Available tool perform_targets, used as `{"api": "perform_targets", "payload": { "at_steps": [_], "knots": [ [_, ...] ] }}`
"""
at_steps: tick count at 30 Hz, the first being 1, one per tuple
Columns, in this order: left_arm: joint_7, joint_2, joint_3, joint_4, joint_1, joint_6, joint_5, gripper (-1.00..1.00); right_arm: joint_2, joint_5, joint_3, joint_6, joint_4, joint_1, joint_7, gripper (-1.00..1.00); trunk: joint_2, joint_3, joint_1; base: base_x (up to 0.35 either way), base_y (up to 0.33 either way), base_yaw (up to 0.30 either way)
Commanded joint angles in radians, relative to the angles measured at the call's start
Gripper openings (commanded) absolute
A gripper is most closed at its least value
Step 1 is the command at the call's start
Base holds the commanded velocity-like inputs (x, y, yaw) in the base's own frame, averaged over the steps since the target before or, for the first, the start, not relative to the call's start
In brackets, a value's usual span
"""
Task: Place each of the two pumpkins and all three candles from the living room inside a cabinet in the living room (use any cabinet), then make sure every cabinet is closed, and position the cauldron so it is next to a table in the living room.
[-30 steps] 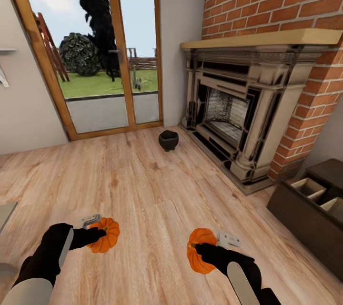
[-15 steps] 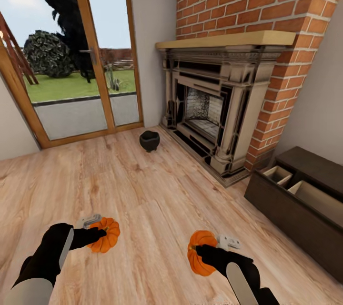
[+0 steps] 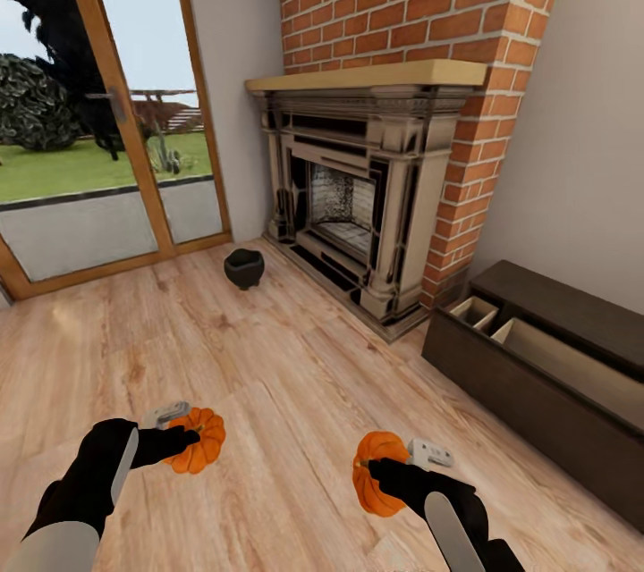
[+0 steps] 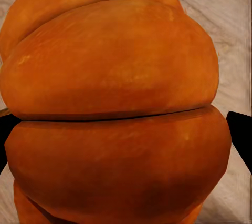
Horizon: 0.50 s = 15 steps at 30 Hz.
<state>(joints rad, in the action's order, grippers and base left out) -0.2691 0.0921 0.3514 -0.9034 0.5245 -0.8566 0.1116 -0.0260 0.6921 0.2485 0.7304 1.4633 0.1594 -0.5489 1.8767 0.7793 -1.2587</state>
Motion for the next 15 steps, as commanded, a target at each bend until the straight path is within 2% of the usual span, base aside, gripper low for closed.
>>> {"api": "perform_targets", "payload": {
  "at_steps": [1,15],
  "knots": [
    [0.001,0.0,0.0,0.0,0.0,0.0,-0.004,-1.0,0.0,0.001,0.0,-0.002,0.0,0.0,0.001,-1.0,0.0,0.0,0.0,0.0,0.0,-0.286],
    [0.001,0.0,0.0,0.0,0.0,0.002,-0.004,-1.0,0.0,0.001,0.0,-0.002,-0.014,0.0,0.001,-1.0,0.0,0.0,0.0,0.0,0.003,-0.286]
  ]
}}
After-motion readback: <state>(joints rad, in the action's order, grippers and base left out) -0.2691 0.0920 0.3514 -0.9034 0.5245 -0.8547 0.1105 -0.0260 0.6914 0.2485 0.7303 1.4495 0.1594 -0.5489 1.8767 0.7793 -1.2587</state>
